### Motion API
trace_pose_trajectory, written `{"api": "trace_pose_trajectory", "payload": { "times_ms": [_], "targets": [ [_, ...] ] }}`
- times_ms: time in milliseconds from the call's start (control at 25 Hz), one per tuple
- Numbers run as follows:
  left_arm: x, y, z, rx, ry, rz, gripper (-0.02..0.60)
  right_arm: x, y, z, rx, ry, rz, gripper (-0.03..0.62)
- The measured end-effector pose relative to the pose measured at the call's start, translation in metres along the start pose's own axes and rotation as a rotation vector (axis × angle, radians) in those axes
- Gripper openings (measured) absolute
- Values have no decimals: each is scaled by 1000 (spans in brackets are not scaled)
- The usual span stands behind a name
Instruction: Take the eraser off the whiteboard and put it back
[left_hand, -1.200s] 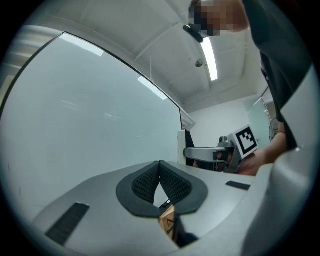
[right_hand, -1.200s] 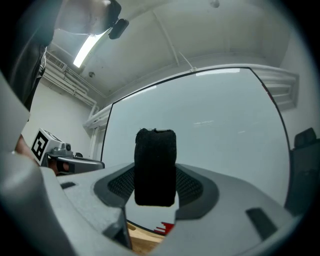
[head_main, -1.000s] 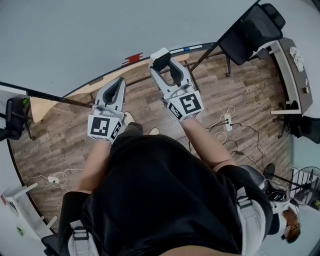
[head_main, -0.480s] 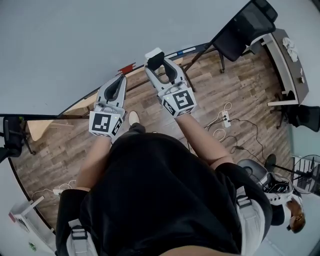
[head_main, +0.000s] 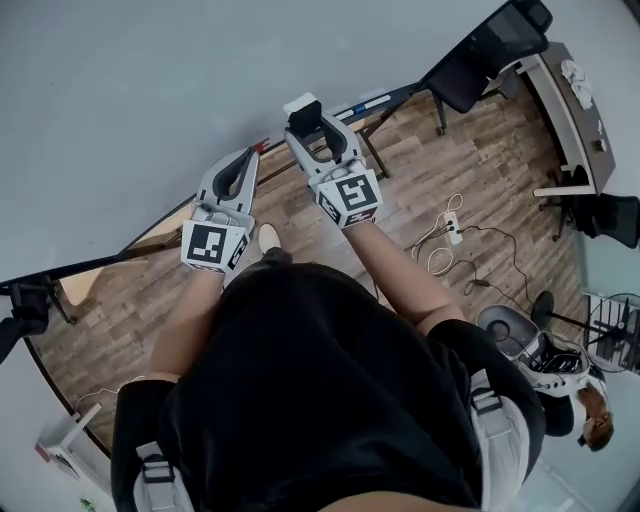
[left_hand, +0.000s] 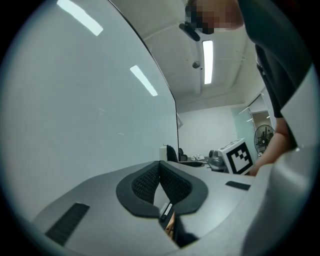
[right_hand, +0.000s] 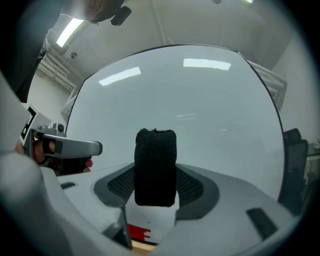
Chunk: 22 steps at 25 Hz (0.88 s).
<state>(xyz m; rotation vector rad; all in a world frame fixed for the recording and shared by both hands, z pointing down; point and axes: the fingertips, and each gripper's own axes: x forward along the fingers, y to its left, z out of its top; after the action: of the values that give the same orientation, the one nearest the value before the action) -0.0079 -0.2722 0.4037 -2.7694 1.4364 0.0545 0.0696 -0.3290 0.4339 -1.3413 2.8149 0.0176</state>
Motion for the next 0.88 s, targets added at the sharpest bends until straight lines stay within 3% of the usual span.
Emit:
{"api": "trace_pose_trajectory", "payload": {
  "times_ms": [880],
  "targets": [
    [23,40,-18,-45,38,-58,-5,59,-8,-21,21,-9,-80,229]
  ]
}}
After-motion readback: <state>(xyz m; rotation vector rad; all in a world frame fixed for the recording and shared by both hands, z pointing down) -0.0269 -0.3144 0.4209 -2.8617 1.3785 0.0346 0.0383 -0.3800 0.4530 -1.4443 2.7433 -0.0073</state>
